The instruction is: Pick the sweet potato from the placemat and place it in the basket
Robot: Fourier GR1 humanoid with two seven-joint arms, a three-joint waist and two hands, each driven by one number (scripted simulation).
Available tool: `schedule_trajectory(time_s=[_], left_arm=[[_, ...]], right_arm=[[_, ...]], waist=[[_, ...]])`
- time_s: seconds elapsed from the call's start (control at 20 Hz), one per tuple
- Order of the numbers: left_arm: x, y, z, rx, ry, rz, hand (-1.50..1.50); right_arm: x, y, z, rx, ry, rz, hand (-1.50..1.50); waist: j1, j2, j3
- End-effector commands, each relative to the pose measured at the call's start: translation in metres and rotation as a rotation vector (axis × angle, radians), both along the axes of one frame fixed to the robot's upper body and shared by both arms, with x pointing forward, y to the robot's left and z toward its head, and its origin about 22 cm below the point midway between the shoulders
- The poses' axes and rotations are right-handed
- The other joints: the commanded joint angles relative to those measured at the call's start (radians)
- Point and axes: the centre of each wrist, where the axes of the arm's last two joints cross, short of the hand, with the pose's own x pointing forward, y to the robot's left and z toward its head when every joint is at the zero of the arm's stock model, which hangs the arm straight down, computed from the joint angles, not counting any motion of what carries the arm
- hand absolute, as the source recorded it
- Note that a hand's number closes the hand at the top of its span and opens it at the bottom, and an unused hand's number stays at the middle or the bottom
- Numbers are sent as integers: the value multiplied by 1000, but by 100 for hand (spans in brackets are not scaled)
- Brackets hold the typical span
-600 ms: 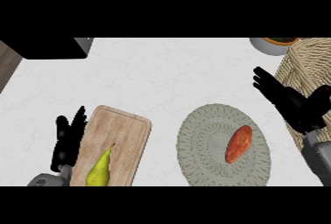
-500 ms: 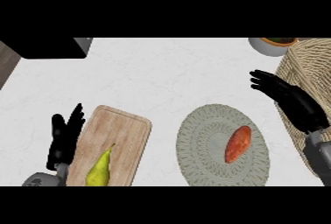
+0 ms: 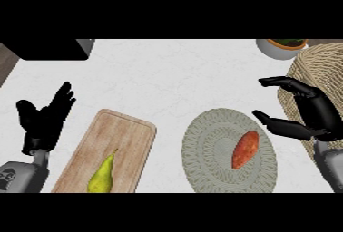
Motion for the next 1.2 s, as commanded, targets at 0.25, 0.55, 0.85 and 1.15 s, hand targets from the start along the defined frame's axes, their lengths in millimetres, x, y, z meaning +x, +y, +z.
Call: schedule_trajectory(time_s=[0.25, 0.55, 0.85, 1.15], left_arm=[[5, 1, 8, -8, -7, -48, 0], [5, 12, 5, -18, -11, -13, 0], [2, 29, 5, 1, 7, 7, 0], [3, 35, 4, -4, -17, 4, 0]], right_arm=[[-20, 121, 22, -20, -74, -178, -150], [-5, 95, 62, -403, 191, -305, -150], [-1, 53, 130, -748, 290, -597, -150], [-15, 53, 184, -837, 512, -436, -150]], waist=[[-5, -4, -4], [-23, -10, -9], [-43, -17, -10], [-21, -5, -5]])
